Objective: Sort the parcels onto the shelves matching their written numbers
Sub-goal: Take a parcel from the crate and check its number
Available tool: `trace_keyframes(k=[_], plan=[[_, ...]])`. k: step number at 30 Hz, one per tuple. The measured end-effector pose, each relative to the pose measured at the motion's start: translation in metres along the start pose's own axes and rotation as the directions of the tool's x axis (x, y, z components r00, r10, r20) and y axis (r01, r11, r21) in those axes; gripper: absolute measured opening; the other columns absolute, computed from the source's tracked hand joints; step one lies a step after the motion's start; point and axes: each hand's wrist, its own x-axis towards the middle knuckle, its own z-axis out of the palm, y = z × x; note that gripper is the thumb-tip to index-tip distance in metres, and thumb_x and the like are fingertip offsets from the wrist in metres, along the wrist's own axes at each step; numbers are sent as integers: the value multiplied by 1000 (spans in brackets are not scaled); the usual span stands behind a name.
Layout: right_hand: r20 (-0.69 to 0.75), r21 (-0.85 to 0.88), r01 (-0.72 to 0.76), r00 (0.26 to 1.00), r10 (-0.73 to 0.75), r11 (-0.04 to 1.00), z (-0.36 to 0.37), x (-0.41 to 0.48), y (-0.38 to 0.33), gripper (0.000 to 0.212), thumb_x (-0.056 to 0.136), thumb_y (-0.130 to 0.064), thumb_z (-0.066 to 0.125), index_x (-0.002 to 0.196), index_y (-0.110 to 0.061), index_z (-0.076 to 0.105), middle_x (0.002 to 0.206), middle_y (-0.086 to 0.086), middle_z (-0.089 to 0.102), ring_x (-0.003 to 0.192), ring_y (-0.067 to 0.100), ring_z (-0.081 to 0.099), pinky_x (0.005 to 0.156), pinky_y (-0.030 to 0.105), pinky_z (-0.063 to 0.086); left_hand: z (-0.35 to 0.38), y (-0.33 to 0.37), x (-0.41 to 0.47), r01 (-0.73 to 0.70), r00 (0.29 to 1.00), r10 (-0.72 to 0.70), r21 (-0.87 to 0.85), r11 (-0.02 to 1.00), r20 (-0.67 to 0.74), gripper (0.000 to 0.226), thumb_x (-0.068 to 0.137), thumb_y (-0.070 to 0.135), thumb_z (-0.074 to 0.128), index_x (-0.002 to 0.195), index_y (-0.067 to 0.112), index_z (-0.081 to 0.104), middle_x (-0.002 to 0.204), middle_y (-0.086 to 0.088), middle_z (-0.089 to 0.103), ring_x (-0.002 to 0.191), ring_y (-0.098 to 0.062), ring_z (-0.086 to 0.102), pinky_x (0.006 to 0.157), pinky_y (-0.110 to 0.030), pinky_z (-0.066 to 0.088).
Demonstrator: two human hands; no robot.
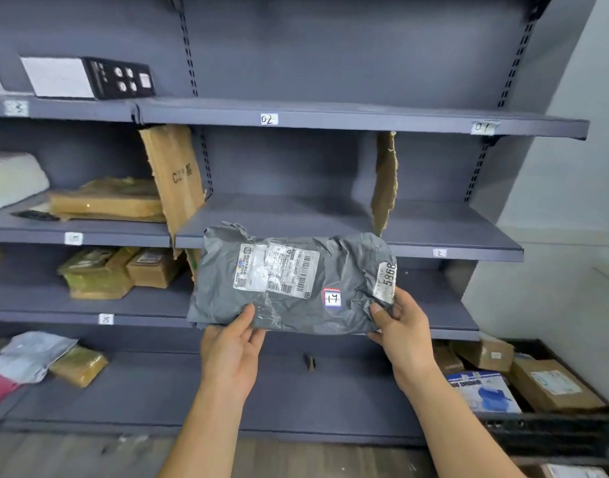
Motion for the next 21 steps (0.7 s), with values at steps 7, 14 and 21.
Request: trace_keyframes(k=[7, 14, 21], plan=[[172, -33, -32, 984, 37, 999, 39, 20, 16, 34, 100, 0, 53, 120, -25, 62, 101, -9, 76, 89, 8, 71, 67, 26, 55, -30, 16, -5, -129, 978, 118, -51, 990, -171, 30, 90, -5, 62, 112, 13, 52, 112, -7, 71, 111, -22, 67, 100, -42, 47], [322, -42, -80, 943, 89, 996, 61, 39, 33, 34, 100, 2, 53, 113, -28, 62, 99, -2, 76, 84, 9, 71, 62, 21, 54, -43, 14, -12, -241, 928, 202, -90, 966, -312, 26, 89, -8, 62, 102, 13, 53, 112, -10, 72, 112, -26, 67, 102, -45, 48], [425, -57, -139, 893, 150, 989, 101, 42, 55, 33, 99, 2, 54, 117, -23, 63, 97, -2, 76, 81, 8, 70, 61, 24, 54, -69, 29, -18, -324, 871, 256, -100, 941, -420, 37, 88, -10, 60, 120, 9, 54, 121, -15, 69, 111, -28, 68, 93, -44, 54]])
